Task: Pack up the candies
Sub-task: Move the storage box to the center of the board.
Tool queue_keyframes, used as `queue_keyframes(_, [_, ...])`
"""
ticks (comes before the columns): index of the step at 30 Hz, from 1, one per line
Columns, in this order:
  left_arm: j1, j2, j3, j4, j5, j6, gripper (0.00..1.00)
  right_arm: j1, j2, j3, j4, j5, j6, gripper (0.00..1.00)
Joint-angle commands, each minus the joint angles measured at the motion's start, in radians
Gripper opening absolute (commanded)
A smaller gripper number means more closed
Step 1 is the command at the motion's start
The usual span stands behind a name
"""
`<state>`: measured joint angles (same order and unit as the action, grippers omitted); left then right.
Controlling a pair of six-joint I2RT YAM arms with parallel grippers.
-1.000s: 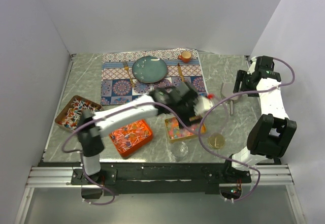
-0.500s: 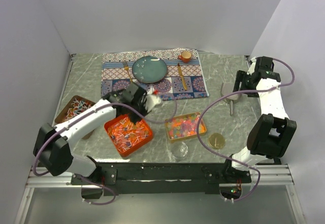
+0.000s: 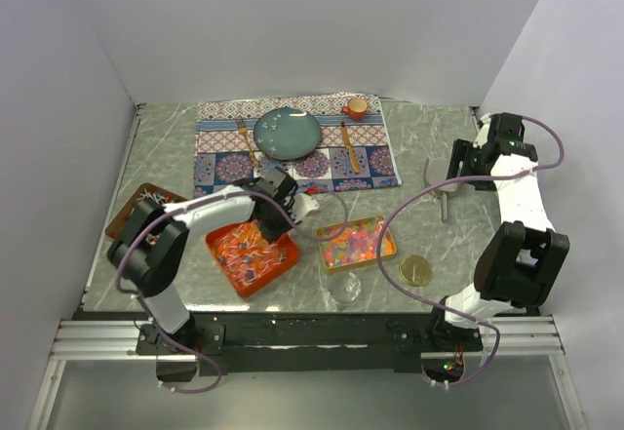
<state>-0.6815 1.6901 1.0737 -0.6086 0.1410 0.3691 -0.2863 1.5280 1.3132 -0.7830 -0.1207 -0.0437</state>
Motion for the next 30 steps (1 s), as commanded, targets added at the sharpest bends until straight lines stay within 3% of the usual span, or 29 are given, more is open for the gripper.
queue_keyframes(1, [-0.015, 0.097, 0.156, 0.133, 0.042, 0.042, 0.01, -0.007, -0.065, -0.023, 0.027, 0.013, -0.01, 0.83])
queue_keyframes(6, [-0.027, 0.203, 0.299, 0.136, 0.057, 0.027, 0.01, -0.008, -0.072, -0.034, 0.034, 0.021, -0.019, 0.83])
queue_keyframes(14, [-0.003, 0.333, 0.515, 0.089, 0.04, -0.219, 0.01, -0.011, -0.071, -0.042, 0.045, 0.018, -0.022, 0.84])
queue_keyframes(19, [-0.004, 0.251, 0.572, 0.063, 0.065, -0.263, 0.02, -0.014, -0.068, -0.046, 0.044, 0.016, -0.025, 0.84])
queue_keyframes(21, [-0.001, 0.212, 0.65, -0.028, 0.084, -0.23, 0.04, -0.017, -0.068, -0.043, 0.041, 0.016, -0.027, 0.84])
queue_keyframes(24, [0.022, 0.117, 0.687, -0.213, 0.241, -0.126, 0.29, -0.016, -0.06, -0.04, 0.041, 0.012, -0.028, 0.84])
queue_keyframes(25, [0.039, 0.058, 0.678, -0.25, 0.268, -0.104, 0.44, -0.017, -0.055, -0.037, 0.042, 0.01, -0.028, 0.84])
queue_keyframes(27, [0.066, -0.012, 0.593, -0.27, 0.218, -0.129, 0.53, -0.017, -0.048, -0.029, 0.045, 0.007, -0.028, 0.84])
queue_keyframes(28, [0.126, -0.085, 0.553, -0.264, 0.2, -0.148, 0.62, -0.017, -0.048, -0.025, 0.045, 0.004, -0.027, 0.84])
queue_keyframes(30, [0.207, -0.138, 0.444, -0.252, 0.098, -0.205, 0.71, -0.017, -0.042, -0.006, 0.047, -0.002, -0.028, 0.84])
